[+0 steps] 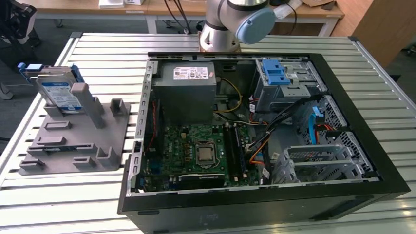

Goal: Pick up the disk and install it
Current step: 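Reach for the disk, then pick up the disk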

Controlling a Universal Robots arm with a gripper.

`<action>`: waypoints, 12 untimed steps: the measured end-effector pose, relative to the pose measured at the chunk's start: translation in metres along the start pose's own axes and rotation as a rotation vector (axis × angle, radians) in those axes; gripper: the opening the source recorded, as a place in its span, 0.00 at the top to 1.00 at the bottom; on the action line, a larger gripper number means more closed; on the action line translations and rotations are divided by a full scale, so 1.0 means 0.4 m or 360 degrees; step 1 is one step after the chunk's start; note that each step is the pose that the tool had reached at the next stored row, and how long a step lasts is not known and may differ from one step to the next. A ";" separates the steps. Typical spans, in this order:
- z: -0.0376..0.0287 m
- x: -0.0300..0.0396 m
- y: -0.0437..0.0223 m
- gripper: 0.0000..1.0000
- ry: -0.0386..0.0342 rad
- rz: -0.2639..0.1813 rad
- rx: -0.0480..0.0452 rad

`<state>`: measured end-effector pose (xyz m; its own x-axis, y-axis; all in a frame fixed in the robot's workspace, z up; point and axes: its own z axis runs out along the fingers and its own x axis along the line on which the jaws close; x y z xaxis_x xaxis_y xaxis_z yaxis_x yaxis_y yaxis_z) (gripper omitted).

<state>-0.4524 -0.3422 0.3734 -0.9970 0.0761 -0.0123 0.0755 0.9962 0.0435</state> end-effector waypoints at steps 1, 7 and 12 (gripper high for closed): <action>0.000 0.000 0.000 0.89 0.0000 0.0000 0.0000; 0.000 0.000 0.000 0.89 0.0000 0.0000 0.0000; 0.000 0.000 0.000 0.89 0.0001 -0.0029 0.0000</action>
<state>-0.4525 -0.3422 0.3734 -0.9983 0.0578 -0.0122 0.0572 0.9974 0.0434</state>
